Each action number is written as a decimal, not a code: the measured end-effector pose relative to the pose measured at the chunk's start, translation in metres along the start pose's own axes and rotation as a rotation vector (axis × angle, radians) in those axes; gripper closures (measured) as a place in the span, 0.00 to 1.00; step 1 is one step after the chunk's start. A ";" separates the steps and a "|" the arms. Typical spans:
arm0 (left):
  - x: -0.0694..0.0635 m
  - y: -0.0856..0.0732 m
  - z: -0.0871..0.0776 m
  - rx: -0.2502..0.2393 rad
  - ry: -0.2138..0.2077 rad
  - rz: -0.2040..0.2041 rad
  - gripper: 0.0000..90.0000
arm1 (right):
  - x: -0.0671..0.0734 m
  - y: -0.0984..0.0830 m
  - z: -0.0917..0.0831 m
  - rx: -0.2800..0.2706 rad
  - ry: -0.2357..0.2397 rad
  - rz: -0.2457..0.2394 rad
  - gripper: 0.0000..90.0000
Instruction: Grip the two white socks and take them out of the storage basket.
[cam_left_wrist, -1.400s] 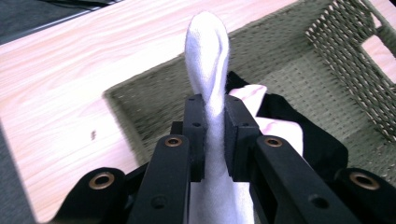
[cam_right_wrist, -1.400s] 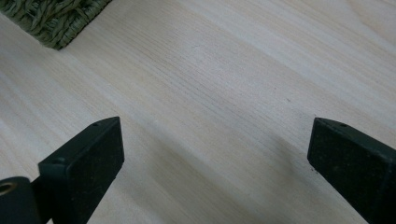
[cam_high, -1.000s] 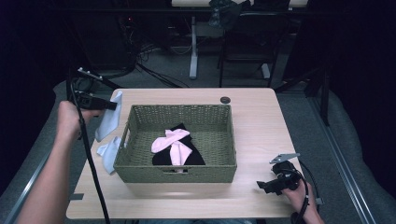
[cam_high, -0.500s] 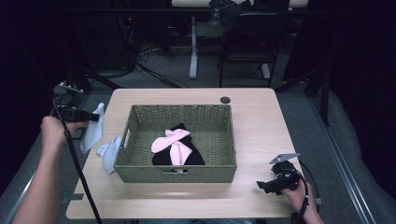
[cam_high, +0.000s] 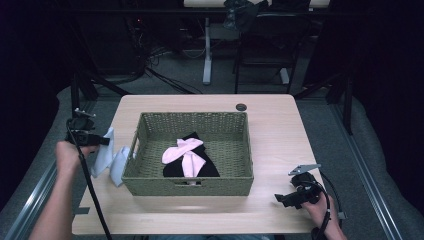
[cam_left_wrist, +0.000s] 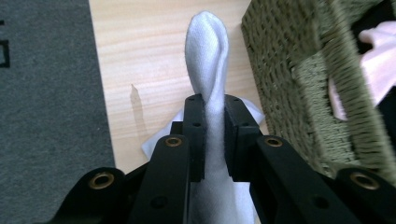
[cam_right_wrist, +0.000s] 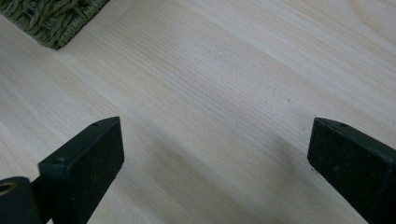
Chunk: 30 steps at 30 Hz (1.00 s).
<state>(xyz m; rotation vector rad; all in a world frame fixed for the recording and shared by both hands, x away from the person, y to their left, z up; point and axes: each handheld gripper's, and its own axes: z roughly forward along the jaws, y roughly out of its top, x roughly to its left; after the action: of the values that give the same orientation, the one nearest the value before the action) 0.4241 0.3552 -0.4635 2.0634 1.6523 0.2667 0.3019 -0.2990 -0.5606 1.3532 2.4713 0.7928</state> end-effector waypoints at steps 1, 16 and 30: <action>0.000 -0.001 0.003 0.008 -0.003 0.001 0.90 | 0.000 0.000 -0.001 0.013 -0.006 -0.009 0.04; -0.001 -0.016 0.043 0.049 -0.062 -0.042 0.67 | -0.001 0.000 -0.001 0.016 0.008 -0.016 0.04; -0.008 -0.049 -0.009 -0.086 0.009 -0.046 0.16 | -0.001 0.001 -0.001 0.023 0.001 -0.019 0.04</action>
<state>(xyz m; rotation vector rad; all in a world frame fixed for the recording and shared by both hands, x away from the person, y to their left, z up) 0.3756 0.3570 -0.4783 1.9616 1.6623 0.3266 0.3026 -0.3001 -0.5592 1.3346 2.4976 0.7636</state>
